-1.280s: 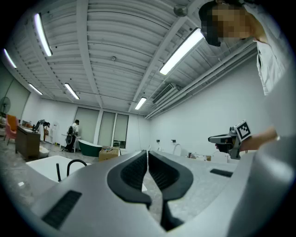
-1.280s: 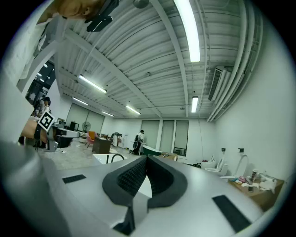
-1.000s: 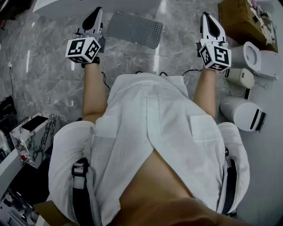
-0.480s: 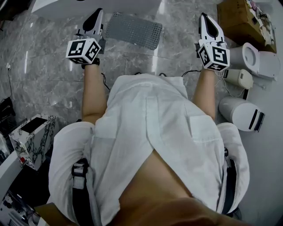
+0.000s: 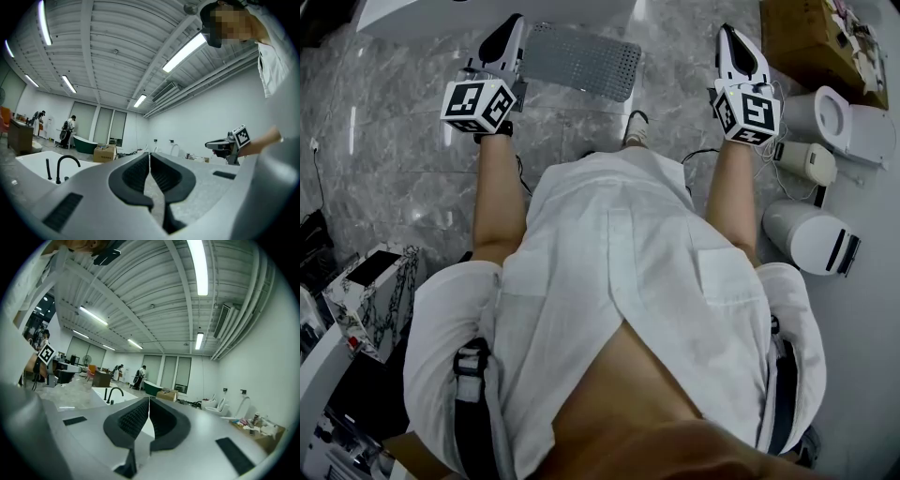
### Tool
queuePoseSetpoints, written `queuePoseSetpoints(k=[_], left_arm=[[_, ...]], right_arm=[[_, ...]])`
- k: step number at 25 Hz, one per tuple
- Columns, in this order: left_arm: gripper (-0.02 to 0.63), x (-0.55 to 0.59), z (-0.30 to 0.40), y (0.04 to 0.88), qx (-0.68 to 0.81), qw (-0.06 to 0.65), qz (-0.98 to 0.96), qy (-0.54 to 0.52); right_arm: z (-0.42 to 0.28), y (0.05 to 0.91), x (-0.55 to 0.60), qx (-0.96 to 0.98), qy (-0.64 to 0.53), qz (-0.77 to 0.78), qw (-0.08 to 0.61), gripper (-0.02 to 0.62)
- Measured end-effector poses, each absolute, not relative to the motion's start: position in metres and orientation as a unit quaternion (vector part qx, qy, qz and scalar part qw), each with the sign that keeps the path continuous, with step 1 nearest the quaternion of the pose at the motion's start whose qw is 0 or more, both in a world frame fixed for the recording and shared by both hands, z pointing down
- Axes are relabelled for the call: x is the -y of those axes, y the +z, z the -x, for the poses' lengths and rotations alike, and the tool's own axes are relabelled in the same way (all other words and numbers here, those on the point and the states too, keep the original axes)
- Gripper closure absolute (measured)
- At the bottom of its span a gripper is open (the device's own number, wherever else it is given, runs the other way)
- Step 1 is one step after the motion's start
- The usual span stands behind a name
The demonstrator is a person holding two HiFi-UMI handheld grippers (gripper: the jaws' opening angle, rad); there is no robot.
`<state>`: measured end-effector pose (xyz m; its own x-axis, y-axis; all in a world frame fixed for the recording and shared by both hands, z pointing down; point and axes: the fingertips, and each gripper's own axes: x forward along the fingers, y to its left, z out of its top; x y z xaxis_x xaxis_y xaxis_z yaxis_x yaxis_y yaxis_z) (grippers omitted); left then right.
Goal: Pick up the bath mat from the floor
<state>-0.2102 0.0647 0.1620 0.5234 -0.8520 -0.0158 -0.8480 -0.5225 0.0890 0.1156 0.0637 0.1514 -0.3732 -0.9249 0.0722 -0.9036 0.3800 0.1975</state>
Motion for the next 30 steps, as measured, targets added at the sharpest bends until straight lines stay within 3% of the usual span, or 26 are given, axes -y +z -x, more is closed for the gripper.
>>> queuePoseSetpoints(k=[8, 12, 21, 30], left_arm=[[0.589, 0.002, 0.174, 0.189, 0.490, 0.051, -0.870, 0.003], [0.589, 0.045, 0.161, 0.214, 0.498, 0.068, -0.864, 0.015], [0.589, 0.127, 0.118, 0.256, 0.494, 0.089, -0.864, 0.036], [0.589, 0.166, 0.088, 0.340, 0.490, 0.114, -0.863, 0.047]], right_arm=[[-0.142, 0.195, 0.021, 0.833, -0.037, -0.543, 0.102, 0.558], [-0.152, 0.229, 0.071, 0.838, -0.015, -0.533, 0.115, 0.508], [-0.166, 0.301, 0.160, 0.852, 0.025, -0.501, 0.150, 0.479], [-0.162, 0.450, 0.193, 0.848, 0.105, -0.475, 0.210, 0.453]])
